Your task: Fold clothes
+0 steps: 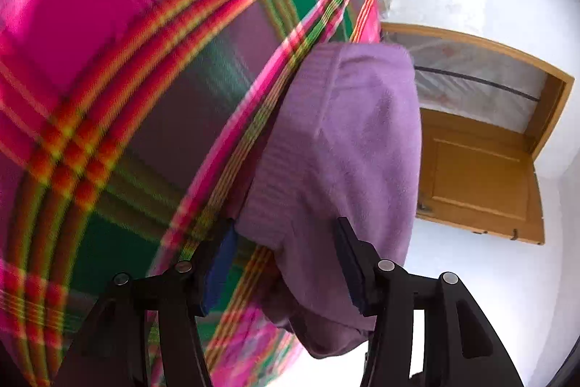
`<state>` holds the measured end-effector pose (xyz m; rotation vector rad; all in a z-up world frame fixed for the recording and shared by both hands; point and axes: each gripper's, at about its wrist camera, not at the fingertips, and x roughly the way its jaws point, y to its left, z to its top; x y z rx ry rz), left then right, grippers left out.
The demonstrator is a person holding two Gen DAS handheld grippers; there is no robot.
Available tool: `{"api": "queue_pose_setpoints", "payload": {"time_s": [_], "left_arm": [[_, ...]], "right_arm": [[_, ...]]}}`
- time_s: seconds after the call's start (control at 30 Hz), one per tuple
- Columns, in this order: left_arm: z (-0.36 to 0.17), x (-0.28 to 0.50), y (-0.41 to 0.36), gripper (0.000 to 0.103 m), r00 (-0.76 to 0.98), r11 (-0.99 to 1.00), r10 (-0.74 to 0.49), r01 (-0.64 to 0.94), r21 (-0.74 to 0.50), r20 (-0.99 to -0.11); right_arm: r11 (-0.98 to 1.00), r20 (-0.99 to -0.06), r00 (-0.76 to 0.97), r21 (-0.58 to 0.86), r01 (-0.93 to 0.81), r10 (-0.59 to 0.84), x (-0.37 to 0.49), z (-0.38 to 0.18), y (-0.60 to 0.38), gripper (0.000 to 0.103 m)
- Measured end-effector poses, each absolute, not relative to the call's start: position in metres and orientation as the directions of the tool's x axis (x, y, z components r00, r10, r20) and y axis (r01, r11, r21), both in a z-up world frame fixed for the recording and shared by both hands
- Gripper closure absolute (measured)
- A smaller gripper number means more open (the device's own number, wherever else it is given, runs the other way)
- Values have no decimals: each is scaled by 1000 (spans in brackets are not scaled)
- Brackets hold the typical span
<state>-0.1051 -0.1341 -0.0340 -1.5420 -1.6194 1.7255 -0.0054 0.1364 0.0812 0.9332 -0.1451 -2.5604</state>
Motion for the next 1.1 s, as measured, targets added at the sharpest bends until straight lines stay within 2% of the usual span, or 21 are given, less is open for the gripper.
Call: {"api": "queue_pose_setpoints", "payload": {"time_s": [0.17, 0.23, 0.33, 0.53, 0.67, 0.83, 0.93, 1.0, 1.1], "left_arm": [[-26, -98, -150, 50, -408, -321, 770, 416, -851, -490], [-20, -98, -158, 62, -432, -308, 763, 411, -858, -481], [-14, -99, -165, 74, -458, -310, 746, 402, -861, -483], [-27, -79, -145, 75, -432, -299, 767, 415, -859, -475], [-29, -74, -142, 75, -416, -333, 759, 413, -848, -501], [-26, -66, -151, 75, -431, -335, 742, 426, -840, -514], [-25, -60, -163, 76, -437, -315, 744, 437, -842, -506], [-22, -66, -163, 90, -457, -320, 730, 429, -845, -508], [-15, -74, -167, 90, -493, -316, 712, 412, -854, -501]], "right_arm": [[-896, -569, -694, 233, 378, -441, 1, 88, 131, 101], [-894, -568, -693, 236, 381, -444, 2, 89, 131, 101], [-885, -562, -685, 251, 393, -464, 4, 89, 130, 101], [-885, -545, -701, 226, 407, -461, 10, 98, 126, 103], [-917, -604, -708, 104, 385, -366, 9, 89, 115, 103], [-917, -648, -678, 84, 390, -348, 10, 68, 113, 102], [-926, -667, -670, 85, 367, -327, 7, 58, 117, 97], [-929, -674, -664, 96, 357, -324, 5, 54, 121, 88], [-924, -674, -651, 129, 360, -348, 3, 49, 125, 82]]}}
